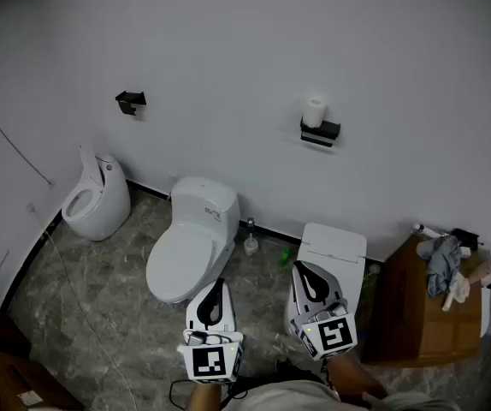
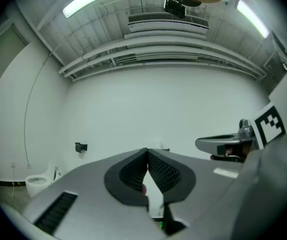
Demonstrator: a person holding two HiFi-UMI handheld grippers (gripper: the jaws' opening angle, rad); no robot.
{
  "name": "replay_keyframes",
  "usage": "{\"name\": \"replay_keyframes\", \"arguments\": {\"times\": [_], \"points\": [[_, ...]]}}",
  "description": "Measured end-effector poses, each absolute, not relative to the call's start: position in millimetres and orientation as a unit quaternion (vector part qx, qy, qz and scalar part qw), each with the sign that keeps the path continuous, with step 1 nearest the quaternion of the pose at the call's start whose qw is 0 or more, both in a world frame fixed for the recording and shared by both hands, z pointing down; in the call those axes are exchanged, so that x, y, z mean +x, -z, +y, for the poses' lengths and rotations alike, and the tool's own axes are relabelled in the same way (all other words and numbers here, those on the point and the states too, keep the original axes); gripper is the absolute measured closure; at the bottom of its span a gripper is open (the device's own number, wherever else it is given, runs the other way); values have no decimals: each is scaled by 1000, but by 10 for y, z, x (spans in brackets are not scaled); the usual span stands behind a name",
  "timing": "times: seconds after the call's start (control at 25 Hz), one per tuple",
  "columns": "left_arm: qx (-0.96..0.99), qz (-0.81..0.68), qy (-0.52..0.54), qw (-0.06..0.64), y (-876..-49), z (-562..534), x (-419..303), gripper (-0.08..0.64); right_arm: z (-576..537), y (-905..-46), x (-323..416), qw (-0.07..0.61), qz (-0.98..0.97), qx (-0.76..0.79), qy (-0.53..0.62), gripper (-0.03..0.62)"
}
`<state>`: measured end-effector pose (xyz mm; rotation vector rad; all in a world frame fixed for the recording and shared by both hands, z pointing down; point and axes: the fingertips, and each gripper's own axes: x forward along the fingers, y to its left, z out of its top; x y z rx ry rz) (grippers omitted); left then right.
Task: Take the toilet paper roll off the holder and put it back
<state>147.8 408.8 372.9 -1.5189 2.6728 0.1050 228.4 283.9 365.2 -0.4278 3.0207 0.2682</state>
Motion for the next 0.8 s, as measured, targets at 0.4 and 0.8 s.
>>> {"name": "replay_keyframes", "arguments": {"times": [0.4, 0.8], "points": [[-521, 852, -48, 17, -4014, 4375, 1223, 549, 3169, -3779, 2029, 32, 985, -148, -87, 588], [-538, 842, -40, 15, -4079, 4030, 663, 549, 2827, -3826, 1284, 47, 987, -138, -75, 588]]}}
